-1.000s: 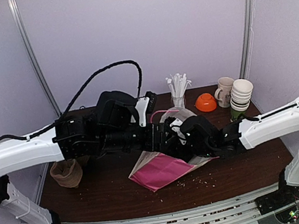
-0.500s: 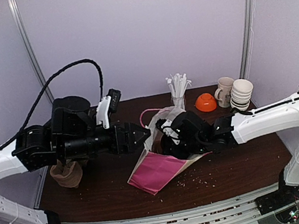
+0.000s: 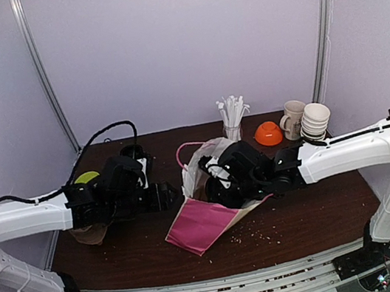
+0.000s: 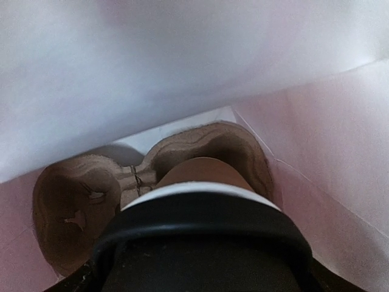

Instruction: Pack the takeout coffee

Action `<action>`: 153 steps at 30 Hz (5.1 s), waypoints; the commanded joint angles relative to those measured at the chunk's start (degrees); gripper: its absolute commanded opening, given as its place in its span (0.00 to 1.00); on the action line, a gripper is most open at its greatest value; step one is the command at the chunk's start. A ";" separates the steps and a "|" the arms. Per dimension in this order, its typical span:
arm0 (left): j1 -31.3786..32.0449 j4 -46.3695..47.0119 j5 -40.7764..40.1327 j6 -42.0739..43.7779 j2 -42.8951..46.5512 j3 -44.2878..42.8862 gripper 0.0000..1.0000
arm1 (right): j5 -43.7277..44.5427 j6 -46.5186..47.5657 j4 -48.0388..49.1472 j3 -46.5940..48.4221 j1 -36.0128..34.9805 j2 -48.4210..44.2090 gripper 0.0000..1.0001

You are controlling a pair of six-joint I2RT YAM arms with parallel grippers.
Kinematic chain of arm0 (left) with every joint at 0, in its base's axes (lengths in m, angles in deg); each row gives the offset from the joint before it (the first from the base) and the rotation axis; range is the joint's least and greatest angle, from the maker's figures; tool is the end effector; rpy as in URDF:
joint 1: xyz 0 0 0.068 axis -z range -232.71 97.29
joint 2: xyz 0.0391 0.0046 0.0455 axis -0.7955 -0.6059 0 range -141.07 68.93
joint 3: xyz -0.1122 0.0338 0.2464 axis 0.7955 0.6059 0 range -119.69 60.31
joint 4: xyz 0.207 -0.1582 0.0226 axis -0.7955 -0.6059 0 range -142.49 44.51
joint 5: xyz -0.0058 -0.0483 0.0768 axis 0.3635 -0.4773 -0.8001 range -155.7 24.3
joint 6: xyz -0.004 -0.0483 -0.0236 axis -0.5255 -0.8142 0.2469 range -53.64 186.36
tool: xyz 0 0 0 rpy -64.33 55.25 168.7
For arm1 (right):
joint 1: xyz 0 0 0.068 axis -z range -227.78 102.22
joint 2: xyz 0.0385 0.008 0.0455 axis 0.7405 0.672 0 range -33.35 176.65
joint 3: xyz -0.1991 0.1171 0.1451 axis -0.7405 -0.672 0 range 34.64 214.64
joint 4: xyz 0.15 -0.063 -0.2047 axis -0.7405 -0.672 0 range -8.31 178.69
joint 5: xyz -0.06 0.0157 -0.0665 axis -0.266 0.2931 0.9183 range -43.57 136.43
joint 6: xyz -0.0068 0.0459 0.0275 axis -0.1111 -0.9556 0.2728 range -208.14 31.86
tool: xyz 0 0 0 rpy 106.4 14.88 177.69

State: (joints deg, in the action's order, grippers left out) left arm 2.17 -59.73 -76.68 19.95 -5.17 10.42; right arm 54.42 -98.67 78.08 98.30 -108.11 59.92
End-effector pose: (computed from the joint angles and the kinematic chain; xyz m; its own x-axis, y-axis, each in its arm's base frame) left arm 0.1674 -0.2261 0.2539 -0.7662 -0.1468 -0.6256 0.2352 0.8419 -0.4856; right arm 0.1830 0.3113 0.2375 -0.4619 -0.4452 -0.7671 -0.7359 0.6752 0.0512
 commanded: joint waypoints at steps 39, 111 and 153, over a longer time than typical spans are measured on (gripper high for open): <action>-3.98 22.63 18.20 2.48 -22.27 5.83 0.50 | -7.11 -14.85 -0.29 3.14 2.02 8.63 0.71; -3.94 21.95 19.01 3.38 -19.63 7.26 0.50 | -12.19 -17.22 -15.80 8.70 1.85 18.67 0.90; -3.90 20.84 18.12 3.43 -16.88 8.04 0.51 | -6.54 -20.29 -22.86 18.29 1.82 0.49 1.00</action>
State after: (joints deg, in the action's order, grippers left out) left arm -2.03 -39.60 -58.41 22.55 -24.17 17.85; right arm 46.20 -118.36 56.97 114.67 -105.95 62.48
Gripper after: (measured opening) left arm 0.512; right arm 0.999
